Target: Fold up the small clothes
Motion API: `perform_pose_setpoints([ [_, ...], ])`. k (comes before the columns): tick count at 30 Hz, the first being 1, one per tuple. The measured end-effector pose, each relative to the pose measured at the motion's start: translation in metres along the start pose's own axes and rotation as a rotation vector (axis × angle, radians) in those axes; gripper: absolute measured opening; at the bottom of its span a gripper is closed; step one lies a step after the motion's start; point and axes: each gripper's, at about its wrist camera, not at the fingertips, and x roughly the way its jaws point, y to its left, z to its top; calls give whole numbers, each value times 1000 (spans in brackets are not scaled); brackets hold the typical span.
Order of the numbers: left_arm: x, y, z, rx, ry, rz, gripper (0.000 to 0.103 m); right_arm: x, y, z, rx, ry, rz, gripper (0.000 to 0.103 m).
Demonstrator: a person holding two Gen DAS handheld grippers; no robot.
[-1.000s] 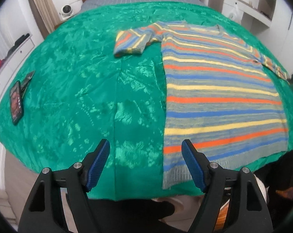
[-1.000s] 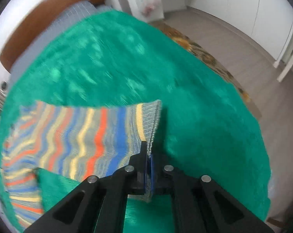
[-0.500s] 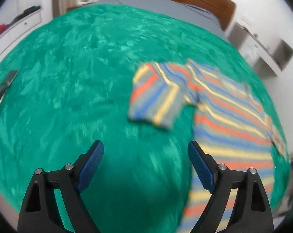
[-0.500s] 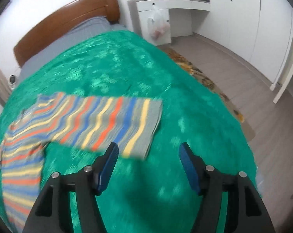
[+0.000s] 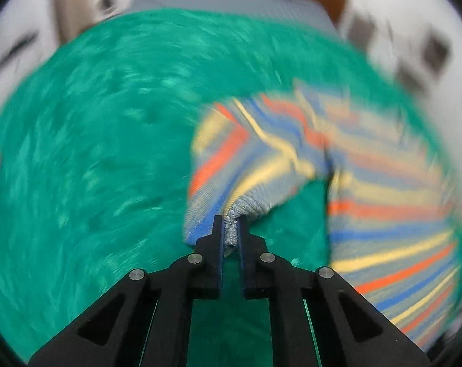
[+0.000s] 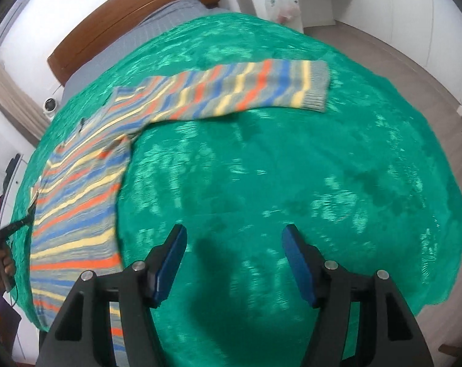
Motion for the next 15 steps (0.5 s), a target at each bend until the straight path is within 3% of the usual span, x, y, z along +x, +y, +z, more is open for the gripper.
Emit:
perform_pose_setpoints([
  [3, -27, 63, -2, -270, -56, -94, 8, -1, 15, 3, -35, -8, 9, 64],
  [5, -26, 95, -8, -401, -43, -72, 10, -3, 22, 3, -48, -15, 19, 65],
  [7, -19, 119, -13, -463, -13, -21, 10, -5, 28, 4, -50, -16, 35, 64],
  [9, -12, 129, -20, -488, 15, -59, 15, -2, 34, 4, -53, -13, 44, 64],
  [11, -7, 125, -21, -454, 30, -83, 53, -1, 39, 3, -53, -10, 51, 64],
  [13, -6, 113, -17, -386, 11, -38, 72, -1, 43, 1, -56, -6, 55, 65],
  [15, 0, 105, -10, -352, 7, -6, 76, -2, 45, -3, -61, 3, 52, 64],
])
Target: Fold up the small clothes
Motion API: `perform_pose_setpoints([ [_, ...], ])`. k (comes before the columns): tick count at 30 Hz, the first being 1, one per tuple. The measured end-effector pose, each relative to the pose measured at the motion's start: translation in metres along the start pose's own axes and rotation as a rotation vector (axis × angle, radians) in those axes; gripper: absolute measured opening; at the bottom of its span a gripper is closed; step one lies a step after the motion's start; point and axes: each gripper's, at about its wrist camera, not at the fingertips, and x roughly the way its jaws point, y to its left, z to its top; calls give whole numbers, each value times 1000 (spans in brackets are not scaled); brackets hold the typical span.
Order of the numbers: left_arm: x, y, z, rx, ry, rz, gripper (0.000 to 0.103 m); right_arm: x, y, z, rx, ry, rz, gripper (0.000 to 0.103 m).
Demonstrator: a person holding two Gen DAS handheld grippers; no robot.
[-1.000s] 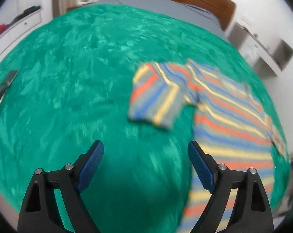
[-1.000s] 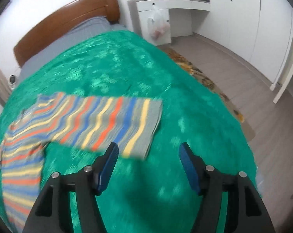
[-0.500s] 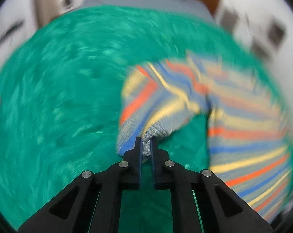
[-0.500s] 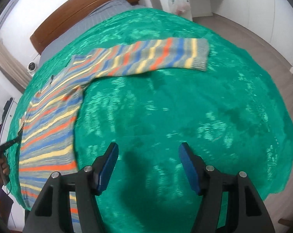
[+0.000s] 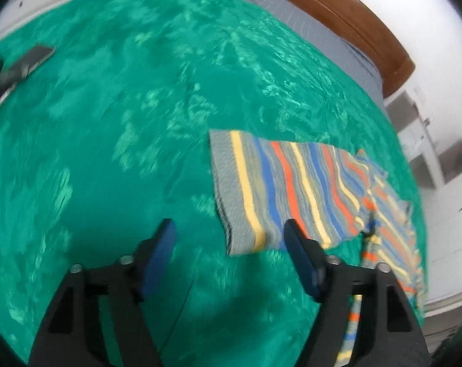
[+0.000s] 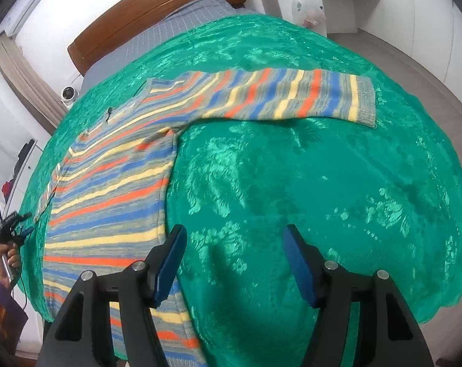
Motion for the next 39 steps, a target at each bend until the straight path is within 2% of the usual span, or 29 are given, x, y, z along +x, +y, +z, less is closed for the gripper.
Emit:
perform_pose_setpoints([
  [1, 7, -4, 6, 4, 10, 8, 74, 0, 1, -1, 1, 5, -1, 65],
  [2, 16, -8, 10, 5, 28, 17, 60, 1, 1, -2, 2, 11, -1, 64],
  [3, 26, -13, 13, 18, 53, 42, 39, 2, 2, -4, 2, 17, -4, 64],
  [4, 36, -18, 16, 48, 79, 92, 5, 3, 3, -5, 1, 22, -7, 65],
  [5, 41, -23, 16, 80, 82, 145, 3, 2, 4, -6, 0, 23, -10, 64],
  [7, 35, -32, 12, 120, 37, 263, 2, -1, 6, -6, -1, 14, -13, 64],
  [10, 19, -18, 8, 61, -3, 341, 1, -6, 9, -8, -10, -1, -24, 65],
  [15, 16, 6, 1, 14, -9, 329, 1, -3, 9, -11, -14, 14, -34, 64],
  [25, 23, 0, -4, 56, -29, 362, 1, -4, 1, -13, 13, 4, -45, 65],
  [27, 24, -3, -3, 65, -32, 370, 3, -6, -3, -15, 27, -3, -48, 64],
  [30, 11, -14, -9, 94, -50, 407, 11, -7, -10, -18, 57, -15, -48, 64],
  [31, 7, -18, -12, 108, -58, 419, 16, -7, -12, -20, 64, -18, -48, 65],
  [32, 2, -22, -15, 124, -68, 430, 33, -7, -14, -21, 72, -21, -48, 65],
  [33, -4, -27, -19, 140, -81, 438, 45, -7, -16, -22, 78, -23, -48, 65],
  [34, -12, -33, -24, 153, -100, 441, 68, -7, -17, -23, 82, -23, -50, 65],
  [35, -21, -40, -30, 164, -128, 438, 80, -6, -18, -23, 84, -23, -51, 65],
  [37, -31, -50, -40, 188, -152, 423, 84, -5, -20, -23, 92, -23, -53, 65],
  [39, -37, -60, -50, 210, -144, 405, 85, -5, -21, -23, 100, -28, -51, 65],
])
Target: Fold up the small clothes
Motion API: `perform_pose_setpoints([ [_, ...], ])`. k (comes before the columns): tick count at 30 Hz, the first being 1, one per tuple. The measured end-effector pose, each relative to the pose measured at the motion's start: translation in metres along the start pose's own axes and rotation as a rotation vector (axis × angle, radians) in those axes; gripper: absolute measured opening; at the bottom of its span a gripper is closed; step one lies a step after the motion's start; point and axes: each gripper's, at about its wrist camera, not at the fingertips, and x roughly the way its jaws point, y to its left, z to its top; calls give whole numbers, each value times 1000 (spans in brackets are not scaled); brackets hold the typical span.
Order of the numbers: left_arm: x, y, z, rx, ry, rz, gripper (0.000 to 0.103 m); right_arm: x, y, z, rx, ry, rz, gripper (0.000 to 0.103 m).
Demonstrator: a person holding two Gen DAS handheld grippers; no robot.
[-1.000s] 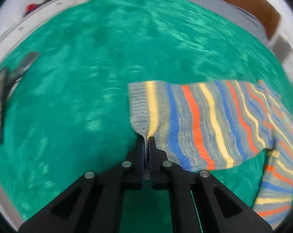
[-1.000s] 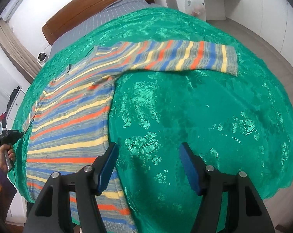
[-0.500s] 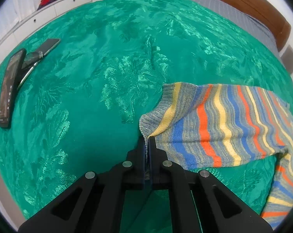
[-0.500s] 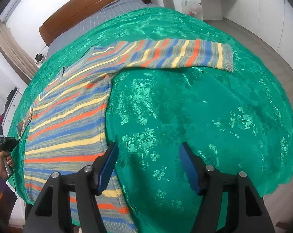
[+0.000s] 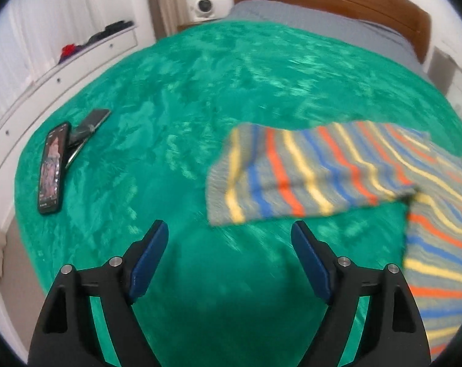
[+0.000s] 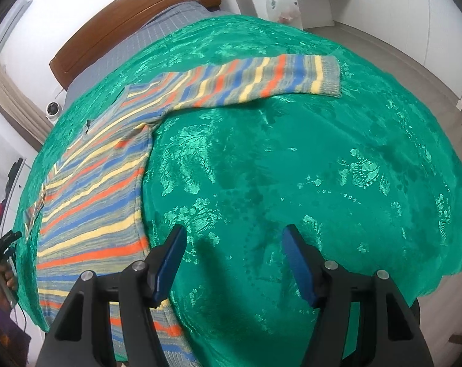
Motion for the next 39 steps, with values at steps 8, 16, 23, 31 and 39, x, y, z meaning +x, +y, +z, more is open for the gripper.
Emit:
perform_pose_setpoints([
  [8, -26, -44, -37, 133, -13, -58, 86, -2, 2, 0, 5, -20, 4, 67],
  [16, -61, -73, -63, 230, -59, -107, 90, -3, -5, -2, 26, -24, -5, 67],
  [23, -73, -83, -69, 265, -68, -103, 92, -4, -6, -1, 32, -25, 7, 67],
  [31, -84, -65, -73, 190, -29, -161, 93, -15, -78, 70, 236, -121, 87, 67],
  [39, -89, -58, -77, 132, 8, -185, 94, 29, -162, 122, 534, -101, 223, 67],
])
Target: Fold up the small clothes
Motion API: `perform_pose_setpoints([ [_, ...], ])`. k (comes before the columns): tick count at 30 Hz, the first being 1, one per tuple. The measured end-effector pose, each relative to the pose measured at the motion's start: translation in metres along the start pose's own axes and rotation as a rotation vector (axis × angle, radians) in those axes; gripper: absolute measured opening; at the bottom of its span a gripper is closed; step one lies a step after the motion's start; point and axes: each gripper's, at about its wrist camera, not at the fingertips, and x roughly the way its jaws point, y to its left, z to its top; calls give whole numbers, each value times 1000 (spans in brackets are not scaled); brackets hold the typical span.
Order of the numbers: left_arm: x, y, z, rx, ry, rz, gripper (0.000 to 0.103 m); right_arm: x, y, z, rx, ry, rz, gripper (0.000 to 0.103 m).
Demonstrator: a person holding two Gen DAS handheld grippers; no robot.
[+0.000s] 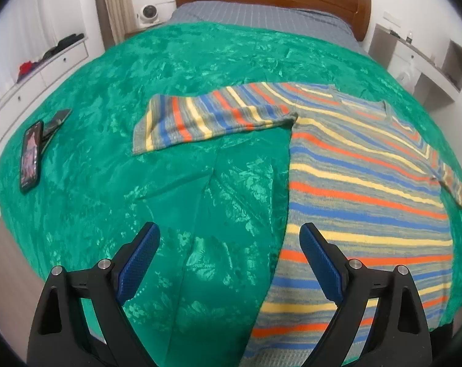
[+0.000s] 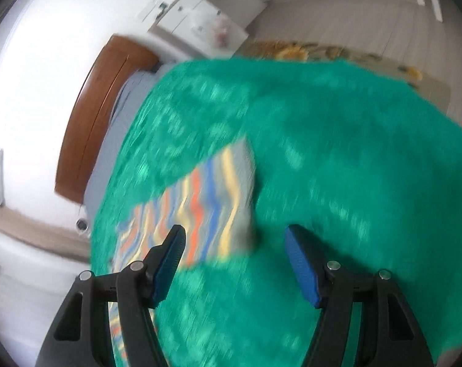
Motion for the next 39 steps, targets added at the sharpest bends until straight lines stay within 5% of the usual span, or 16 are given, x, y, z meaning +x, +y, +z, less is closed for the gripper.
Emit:
perform_pose_setpoints([
  [7, 0, -2, -4, 8, 16, 25, 95, 52, 0, 21, 25, 170, 92, 54],
  [8, 2, -2, -5, 3, 26, 22, 95, 59, 3, 20, 10, 194, 85, 47],
  [11, 4, -3, -8, -7, 43, 16, 95, 70, 16, 20, -55, 212, -36, 2],
  [14, 0, -3, -11, -2, 26, 12, 95, 57, 62, 22, -189, 126, -98, 2],
  [18, 4, -3, -14, 6, 31, 9, 95, 42, 169, 10, -415, 69, -9, 2],
  [24, 3, 8, -17, -37, 21, -11, 95, 67, 336, -78, -705, 191, 217, 2],
  [27, 3, 14, -19, -49, 22, -11, 95, 101, 380, -132, -791, 261, 236, 3],
  [29, 5, 18, -20, -54, 27, -12, 95, 124, 388, -160, -809, 324, 232, 10],
  [32, 9, 24, -22, -57, 35, -4, 97, 159, 377, -187, -725, 463, 256, 62],
  [36, 15, 29, -26, -63, 46, 3, 97, 169, 342, -190, -645, 503, 303, 62],
  [39, 22, 28, -25, -63, 60, -2, 97, 174, 309, -175, -640, 467, 214, 62],
])
